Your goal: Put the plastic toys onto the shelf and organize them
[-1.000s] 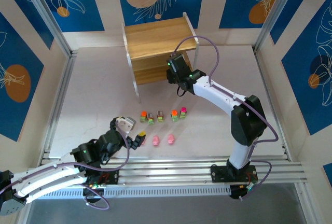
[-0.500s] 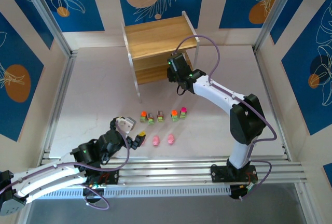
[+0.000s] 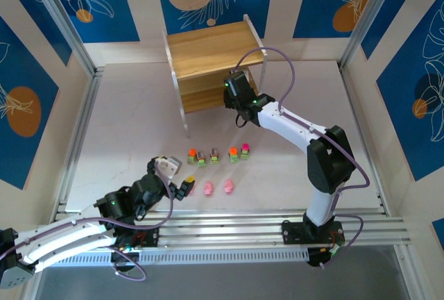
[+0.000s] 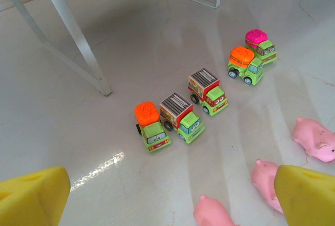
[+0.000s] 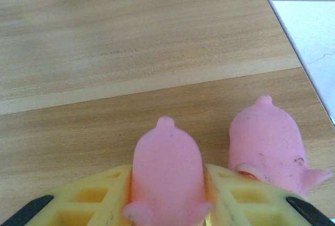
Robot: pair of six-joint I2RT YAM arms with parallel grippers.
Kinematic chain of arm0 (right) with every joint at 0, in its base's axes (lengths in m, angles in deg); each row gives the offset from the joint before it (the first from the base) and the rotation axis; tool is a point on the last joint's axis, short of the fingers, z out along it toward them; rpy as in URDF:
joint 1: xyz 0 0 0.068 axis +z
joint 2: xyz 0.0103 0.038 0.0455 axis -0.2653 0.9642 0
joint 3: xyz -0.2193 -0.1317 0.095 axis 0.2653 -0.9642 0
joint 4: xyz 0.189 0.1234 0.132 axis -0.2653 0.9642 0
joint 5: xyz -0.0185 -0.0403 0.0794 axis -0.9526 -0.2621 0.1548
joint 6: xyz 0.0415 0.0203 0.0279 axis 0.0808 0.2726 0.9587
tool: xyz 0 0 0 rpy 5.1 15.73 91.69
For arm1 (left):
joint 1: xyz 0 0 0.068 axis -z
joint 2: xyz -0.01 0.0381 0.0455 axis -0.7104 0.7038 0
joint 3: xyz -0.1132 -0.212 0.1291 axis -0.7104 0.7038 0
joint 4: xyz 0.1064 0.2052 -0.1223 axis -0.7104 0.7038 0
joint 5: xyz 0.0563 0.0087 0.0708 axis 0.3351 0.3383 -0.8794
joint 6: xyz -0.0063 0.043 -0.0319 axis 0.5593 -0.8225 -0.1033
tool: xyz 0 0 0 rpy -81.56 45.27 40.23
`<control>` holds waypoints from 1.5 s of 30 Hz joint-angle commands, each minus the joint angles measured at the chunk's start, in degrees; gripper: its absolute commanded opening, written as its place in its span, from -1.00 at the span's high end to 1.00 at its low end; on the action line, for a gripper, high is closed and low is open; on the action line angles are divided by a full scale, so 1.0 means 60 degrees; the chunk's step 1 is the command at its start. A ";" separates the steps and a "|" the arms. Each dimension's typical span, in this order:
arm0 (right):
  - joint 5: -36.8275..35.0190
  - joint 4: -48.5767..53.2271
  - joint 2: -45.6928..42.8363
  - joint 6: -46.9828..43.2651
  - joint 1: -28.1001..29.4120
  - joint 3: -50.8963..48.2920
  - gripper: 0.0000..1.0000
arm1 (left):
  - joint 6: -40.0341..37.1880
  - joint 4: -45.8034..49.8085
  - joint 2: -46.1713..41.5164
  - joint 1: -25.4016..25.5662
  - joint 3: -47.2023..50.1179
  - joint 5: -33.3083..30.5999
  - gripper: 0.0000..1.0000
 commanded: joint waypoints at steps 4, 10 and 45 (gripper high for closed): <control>-0.0206 -0.0395 0.0094 -0.0061 -0.0036 -0.0163 0.22 | 0.0017 -0.0146 -0.0100 -0.0080 0.0091 0.0104 -1.00; -0.0243 -0.0470 -0.0102 -0.0227 0.0073 -0.0207 0.19 | 0.0027 -0.0143 -0.0140 -0.0080 0.0104 0.0092 -1.00; -0.0527 -0.0289 -0.2022 -0.0047 0.0637 -0.1736 0.02 | 0.0023 -0.0139 -0.0183 -0.0074 0.0120 0.0092 -1.00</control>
